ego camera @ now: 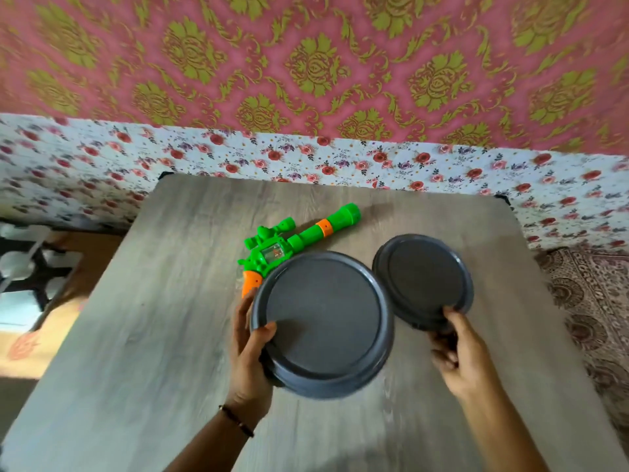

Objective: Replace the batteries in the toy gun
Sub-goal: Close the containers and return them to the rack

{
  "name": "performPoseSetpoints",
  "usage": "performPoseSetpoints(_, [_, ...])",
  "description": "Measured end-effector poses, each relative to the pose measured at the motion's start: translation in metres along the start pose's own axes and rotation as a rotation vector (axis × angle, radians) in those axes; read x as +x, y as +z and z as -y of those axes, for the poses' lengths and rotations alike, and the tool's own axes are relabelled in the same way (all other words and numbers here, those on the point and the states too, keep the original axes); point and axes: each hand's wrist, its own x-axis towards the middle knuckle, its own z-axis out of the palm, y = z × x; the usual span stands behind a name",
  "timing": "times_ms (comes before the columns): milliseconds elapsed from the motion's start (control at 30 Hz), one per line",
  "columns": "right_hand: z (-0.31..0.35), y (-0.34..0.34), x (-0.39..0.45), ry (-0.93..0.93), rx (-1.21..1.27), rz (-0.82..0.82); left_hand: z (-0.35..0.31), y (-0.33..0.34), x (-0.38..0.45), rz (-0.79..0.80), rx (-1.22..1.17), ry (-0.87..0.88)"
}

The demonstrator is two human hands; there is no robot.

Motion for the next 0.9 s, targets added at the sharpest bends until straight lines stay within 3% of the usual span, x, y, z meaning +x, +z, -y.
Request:
performPoseSetpoints(333, [-0.021, 0.004, -0.028, 0.055, -0.196, 0.112, -0.021, -0.041, -0.044, -0.278, 0.042, 0.007])
performPoseSetpoints(700, [-0.018, 0.033, -0.023, 0.078, -0.212, 0.272, -0.075, -0.045, -0.035, -0.333, 0.093, 0.105])
performPoseSetpoints(900, [-0.034, 0.063, -0.035, 0.077, -0.206, 0.369, -0.091, -0.059, -0.015, -0.445, 0.029, 0.130])
